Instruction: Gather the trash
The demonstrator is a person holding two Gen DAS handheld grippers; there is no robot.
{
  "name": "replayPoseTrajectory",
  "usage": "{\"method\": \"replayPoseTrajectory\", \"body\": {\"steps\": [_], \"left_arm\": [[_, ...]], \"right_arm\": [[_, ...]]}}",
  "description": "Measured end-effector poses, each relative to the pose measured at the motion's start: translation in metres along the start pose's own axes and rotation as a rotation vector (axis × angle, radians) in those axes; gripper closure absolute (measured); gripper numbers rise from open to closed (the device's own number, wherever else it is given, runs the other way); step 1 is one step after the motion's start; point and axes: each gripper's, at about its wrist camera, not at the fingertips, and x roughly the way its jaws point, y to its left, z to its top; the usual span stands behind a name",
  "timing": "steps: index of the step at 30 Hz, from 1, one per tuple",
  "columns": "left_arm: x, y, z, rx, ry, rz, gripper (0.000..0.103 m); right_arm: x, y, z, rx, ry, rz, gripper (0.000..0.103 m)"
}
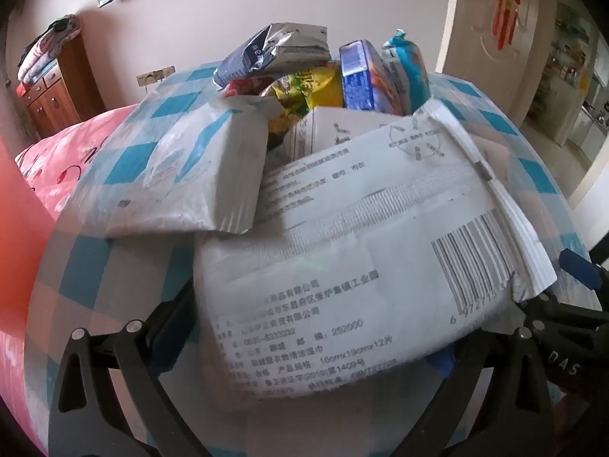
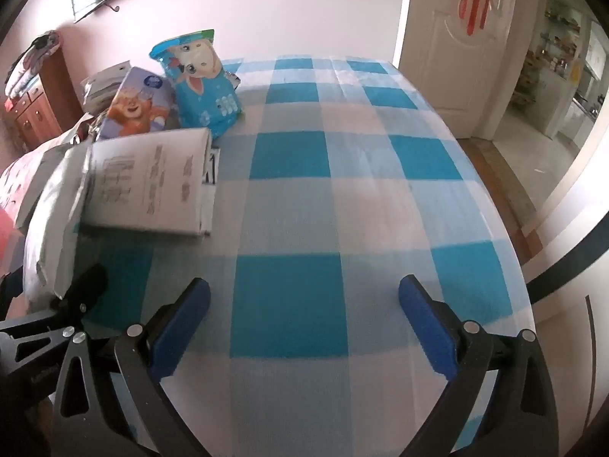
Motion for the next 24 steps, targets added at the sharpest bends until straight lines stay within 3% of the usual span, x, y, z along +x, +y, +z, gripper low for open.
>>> {"method": "replayPoseTrajectory", "body": {"steps": [12, 24], "left_arm": [[-0.034, 0.011, -0.026, 0.056, -0.032, -0.024, 0.004], [-0.091, 0.015, -0.035, 0.076, -0.177, -0.027, 0.004]], "right_arm": [[-0.039, 0.003, -0.031, -0.044, -0.073, 0.039, 0.005], [-0.083, 0.010, -0.037, -0.059, -0.167, 0.047, 0.005]]}}
